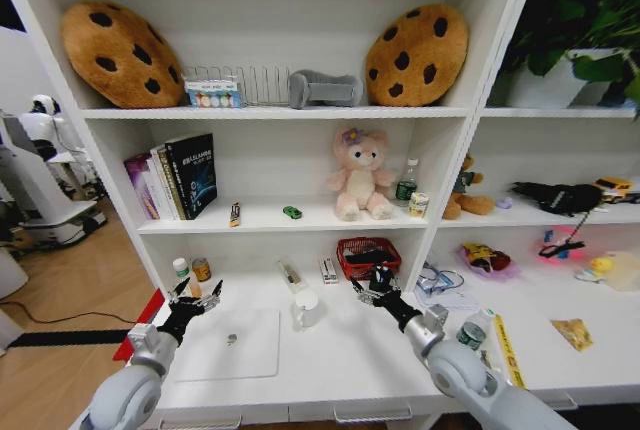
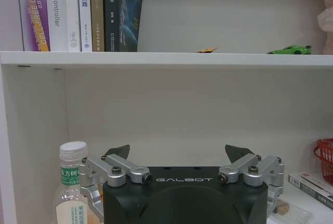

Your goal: Organize the objects on the table.

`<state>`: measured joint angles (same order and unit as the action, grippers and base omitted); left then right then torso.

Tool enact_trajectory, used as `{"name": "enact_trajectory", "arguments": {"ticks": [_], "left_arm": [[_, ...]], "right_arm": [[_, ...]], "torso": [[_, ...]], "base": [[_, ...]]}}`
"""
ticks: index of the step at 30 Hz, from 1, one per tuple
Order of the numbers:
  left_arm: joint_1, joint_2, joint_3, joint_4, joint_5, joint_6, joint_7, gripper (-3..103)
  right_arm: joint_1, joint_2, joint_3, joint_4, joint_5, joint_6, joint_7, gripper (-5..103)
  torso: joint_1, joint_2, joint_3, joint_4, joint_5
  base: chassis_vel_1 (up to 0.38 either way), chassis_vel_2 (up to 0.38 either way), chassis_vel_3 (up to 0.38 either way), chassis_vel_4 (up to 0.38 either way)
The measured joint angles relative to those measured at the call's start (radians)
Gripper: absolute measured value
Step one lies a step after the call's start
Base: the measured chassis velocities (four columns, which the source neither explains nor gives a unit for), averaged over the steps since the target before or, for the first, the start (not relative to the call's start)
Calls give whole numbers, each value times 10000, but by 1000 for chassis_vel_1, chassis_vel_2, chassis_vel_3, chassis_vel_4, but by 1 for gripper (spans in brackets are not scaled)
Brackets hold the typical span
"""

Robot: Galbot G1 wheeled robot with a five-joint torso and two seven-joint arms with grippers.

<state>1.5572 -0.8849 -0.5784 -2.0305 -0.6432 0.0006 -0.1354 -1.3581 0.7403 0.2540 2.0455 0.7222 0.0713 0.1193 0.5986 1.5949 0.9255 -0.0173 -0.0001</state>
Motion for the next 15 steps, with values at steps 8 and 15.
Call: {"name": "enact_trajectory", "arguments": {"ticks": [8, 15], "left_arm": [[134, -238, -200, 110, 773, -298, -176, 100], [581, -430, -941, -24, 1154, -356, -751, 100]], "right_arm": [[-2164, 509, 2145, 1162, -1230, 420, 413, 100], [-3622, 1181, 4069, 1801, -1954, 845, 1407, 100]], "torso": [[0, 0, 0, -3, 1], [-1, 0, 0, -2, 2]], "base": [[0, 0, 0, 0], [0, 0, 0, 0]]}}
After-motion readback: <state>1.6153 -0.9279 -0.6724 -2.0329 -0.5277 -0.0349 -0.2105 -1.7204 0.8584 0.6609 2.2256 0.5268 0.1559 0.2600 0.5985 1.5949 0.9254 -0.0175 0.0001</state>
